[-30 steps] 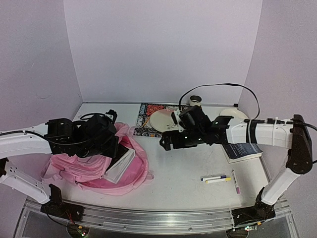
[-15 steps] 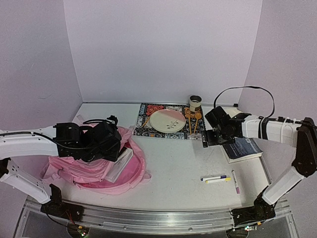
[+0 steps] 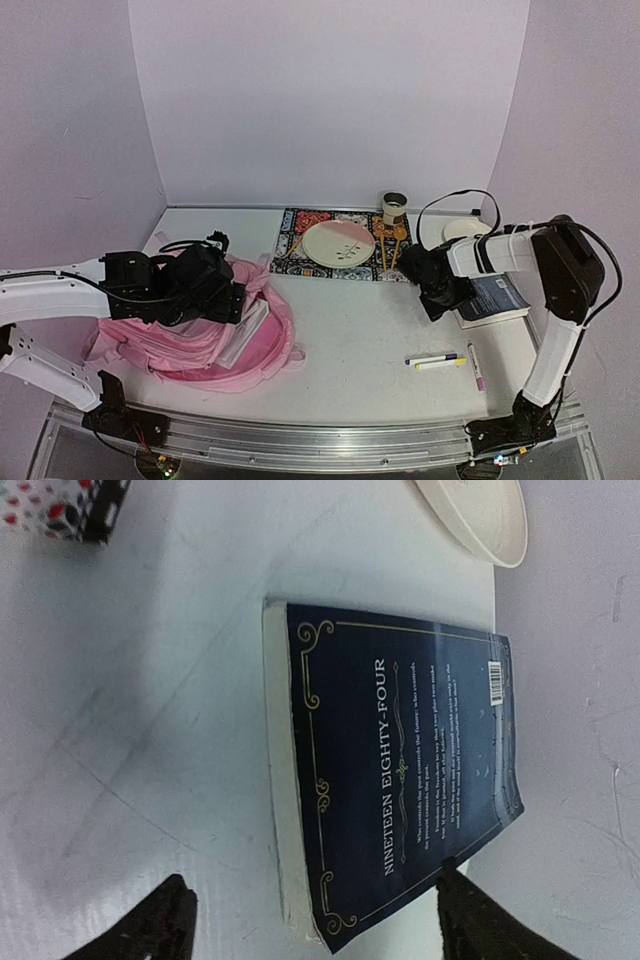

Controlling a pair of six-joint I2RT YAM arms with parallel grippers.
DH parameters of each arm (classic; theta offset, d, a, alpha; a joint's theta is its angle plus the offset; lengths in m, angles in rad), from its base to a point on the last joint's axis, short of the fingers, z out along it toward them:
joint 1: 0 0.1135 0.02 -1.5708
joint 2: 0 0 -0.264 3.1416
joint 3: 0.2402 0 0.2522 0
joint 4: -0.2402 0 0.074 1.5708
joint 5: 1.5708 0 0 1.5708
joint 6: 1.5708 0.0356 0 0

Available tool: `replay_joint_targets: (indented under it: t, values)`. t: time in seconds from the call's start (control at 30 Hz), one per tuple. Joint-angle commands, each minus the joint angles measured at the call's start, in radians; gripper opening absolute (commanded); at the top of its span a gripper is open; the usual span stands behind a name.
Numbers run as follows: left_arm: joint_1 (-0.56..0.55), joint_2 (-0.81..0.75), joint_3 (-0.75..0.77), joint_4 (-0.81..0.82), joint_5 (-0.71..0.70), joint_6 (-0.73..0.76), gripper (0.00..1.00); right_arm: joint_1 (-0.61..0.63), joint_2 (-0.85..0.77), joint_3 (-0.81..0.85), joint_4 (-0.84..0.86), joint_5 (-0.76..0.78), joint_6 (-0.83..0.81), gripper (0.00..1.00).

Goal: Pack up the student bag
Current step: Place the largest pocket of the bag in the student bag, then move the book to the center of the board.

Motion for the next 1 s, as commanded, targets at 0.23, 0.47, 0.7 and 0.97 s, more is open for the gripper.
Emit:
replay_joint_targets:
  t: [0.23,0.47,0.7,0.97]
  values:
    - [0.057,0.014,-0.006,0.1,0.047,0.026,0.87,-0.032,0.151,0.075,-0.129,0.106,-0.023,0.59]
    - [0.07,0.002,-0.001,0.106,0.063,0.035,0.87,-0.076,0.221,0.093,-0.129,0.114,-0.032,0.52]
    - [0.073,-0.005,-0.001,0.107,0.068,0.03,0.87,-0.083,0.276,0.114,-0.109,0.054,-0.085,0.3]
    - [0.075,-0.015,0.001,0.107,0.07,0.032,0.87,-0.083,0.27,0.092,-0.051,-0.136,-0.152,0.12]
